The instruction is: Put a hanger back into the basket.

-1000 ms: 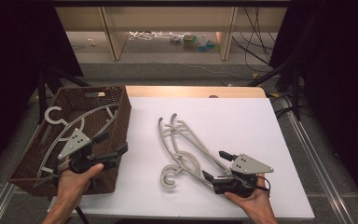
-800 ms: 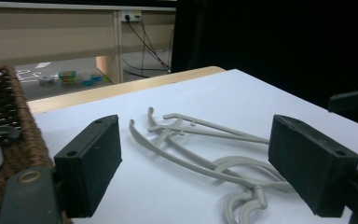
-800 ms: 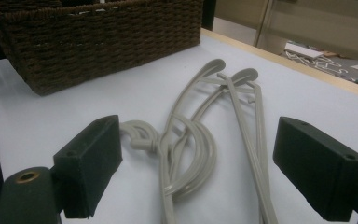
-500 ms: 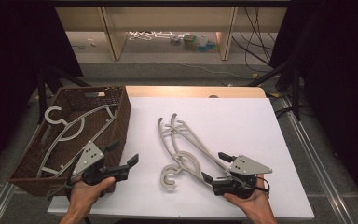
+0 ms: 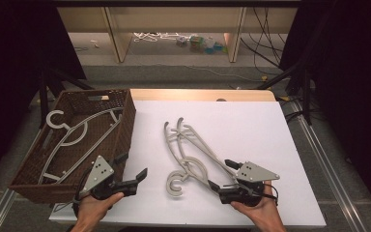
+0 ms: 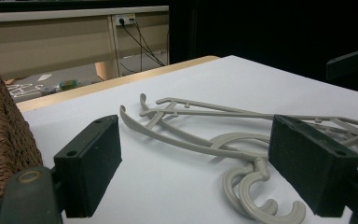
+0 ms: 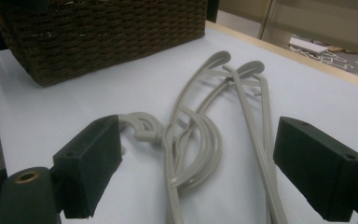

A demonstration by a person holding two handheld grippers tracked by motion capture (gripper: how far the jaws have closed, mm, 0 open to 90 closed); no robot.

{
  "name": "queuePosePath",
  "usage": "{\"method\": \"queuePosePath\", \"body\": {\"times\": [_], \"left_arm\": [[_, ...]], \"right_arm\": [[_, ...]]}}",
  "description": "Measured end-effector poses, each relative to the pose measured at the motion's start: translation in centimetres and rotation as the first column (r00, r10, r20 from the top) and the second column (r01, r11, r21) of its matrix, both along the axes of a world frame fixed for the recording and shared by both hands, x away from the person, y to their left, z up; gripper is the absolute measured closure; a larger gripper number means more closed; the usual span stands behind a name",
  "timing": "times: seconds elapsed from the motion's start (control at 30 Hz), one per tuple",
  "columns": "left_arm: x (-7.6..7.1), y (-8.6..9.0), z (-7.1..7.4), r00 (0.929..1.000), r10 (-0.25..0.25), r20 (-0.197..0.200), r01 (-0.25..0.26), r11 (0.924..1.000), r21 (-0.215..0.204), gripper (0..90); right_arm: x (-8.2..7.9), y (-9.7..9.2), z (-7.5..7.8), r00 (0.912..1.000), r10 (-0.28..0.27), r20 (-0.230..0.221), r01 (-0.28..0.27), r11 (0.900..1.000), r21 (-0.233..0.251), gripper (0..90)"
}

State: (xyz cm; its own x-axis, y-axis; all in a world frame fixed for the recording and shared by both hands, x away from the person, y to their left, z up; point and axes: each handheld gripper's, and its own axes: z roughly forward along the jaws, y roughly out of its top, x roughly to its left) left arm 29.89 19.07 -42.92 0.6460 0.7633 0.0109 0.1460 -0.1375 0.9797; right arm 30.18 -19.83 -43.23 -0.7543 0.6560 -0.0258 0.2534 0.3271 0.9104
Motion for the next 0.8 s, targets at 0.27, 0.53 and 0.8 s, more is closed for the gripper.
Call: {"method": "queuePosePath", "body": {"times": [0.27, 0.53, 0.8], "left_arm": [[-0.2, -0.1, -0.3, 0.9998, -0.019, -0.005, 0.019, 0.9997, 0.013, 16.9], [-0.1, -0.1, -0.5, 0.9996, -0.024, -0.012, 0.024, 0.9997, 0.002, 17.0], [0.1, -0.3, -0.6, 0.9992, -0.038, -0.013, 0.038, 0.9991, 0.017, 17.1]], "right_arm": [[0.3, 0.9, -1.0, 0.9981, 0.031, -0.054, -0.036, 0.9959, -0.083, 16.7], [1.3, 2.3, -2.5, 0.9876, 0.067, -0.142, -0.098, 0.9691, -0.226, 23.8], [2.4, 3.0, -3.5, 0.9799, 0.058, -0.191, -0.118, 0.9387, -0.324, 36.0]]}}
